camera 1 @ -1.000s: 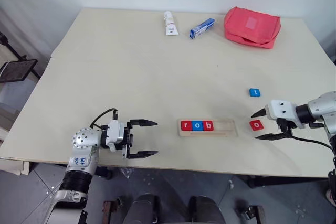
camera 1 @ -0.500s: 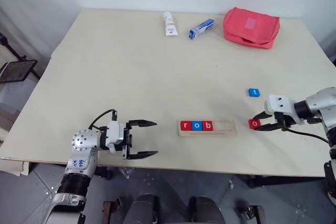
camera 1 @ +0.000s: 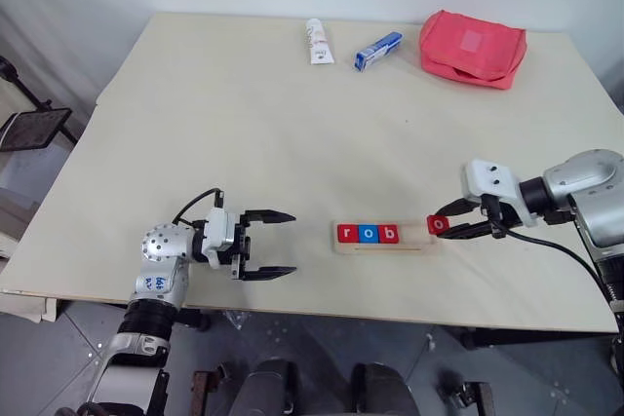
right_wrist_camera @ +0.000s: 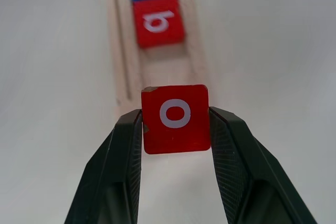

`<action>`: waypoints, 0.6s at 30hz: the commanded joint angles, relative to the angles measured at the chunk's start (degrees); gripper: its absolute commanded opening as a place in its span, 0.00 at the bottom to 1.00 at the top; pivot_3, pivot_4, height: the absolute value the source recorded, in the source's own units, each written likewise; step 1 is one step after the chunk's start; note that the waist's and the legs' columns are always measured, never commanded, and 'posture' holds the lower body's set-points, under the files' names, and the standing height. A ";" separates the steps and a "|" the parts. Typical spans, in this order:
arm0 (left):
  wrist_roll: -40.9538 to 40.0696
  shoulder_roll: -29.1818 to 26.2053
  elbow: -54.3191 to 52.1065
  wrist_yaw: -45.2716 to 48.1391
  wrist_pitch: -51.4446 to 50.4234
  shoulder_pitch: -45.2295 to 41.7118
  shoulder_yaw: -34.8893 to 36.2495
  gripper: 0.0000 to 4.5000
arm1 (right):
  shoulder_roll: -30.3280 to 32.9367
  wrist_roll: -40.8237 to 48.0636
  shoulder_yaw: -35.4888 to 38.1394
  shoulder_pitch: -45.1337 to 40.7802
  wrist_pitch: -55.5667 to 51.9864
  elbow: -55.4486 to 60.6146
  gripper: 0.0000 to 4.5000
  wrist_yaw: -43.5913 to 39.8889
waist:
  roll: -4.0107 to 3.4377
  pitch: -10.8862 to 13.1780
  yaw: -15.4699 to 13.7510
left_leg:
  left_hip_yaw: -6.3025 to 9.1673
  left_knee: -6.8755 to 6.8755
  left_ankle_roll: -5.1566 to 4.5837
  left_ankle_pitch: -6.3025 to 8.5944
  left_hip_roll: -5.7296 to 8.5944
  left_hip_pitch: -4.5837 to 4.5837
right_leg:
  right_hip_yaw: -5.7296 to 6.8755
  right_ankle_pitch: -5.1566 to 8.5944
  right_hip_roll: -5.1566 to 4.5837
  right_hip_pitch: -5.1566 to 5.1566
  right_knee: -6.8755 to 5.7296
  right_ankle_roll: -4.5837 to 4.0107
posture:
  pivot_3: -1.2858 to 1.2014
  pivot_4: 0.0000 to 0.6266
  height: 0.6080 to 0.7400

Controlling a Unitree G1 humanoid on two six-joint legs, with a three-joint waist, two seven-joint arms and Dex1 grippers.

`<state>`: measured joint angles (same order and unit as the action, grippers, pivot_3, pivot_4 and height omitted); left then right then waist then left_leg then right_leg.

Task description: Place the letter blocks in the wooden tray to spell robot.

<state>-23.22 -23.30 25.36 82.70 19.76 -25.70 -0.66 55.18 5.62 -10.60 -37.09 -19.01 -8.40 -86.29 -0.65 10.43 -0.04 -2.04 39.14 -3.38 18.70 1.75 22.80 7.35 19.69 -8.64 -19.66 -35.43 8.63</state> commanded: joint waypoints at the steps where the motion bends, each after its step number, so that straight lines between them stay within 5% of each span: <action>1: -0.43 0.57 -0.29 0.86 0.99 -0.80 -0.24 1.00 | -1.71 -0.28 -1.91 -0.46 -4.57 6.36 0.32 1.92 | 0.00 0.00 0.04 | 0.01 0.00 0.00 0.00 0.00 -0.01 | 0.00 0.00 0.00 0.00 -0.01 0.00 | 0.52 0.24 1.00; 16: -0.34 0.91 -2.72 -0.67 1.21 1.49 -0.14 1.00 | -4.03 -3.04 -5.95 -2.63 -4.10 4.49 0.32 5.64 | 0.01 0.00 0.09 | 0.04 0.02 0.00 0.00 0.02 0.01 | 0.00 0.00 0.00 -0.02 -0.02 0.00 | 0.52 0.24 1.00; 18: -0.34 0.93 -2.91 -0.85 1.11 1.57 -0.19 1.00 | -4.18 -3.47 -6.08 -3.32 -3.57 3.39 0.49 5.86 | 0.01 0.00 0.04 | 0.05 0.02 0.00 0.00 0.02 0.01 | 0.00 0.00 0.00 -0.01 -0.02 0.00 | 0.52 0.24 1.00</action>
<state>-23.09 -22.41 24.28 82.06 20.25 -24.36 -1.03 50.89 2.57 -17.26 -39.40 -23.53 -4.98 -80.66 -0.64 10.43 0.00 -1.99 39.16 -3.38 18.69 1.77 22.81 7.35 19.69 -8.64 -19.66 -35.45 8.63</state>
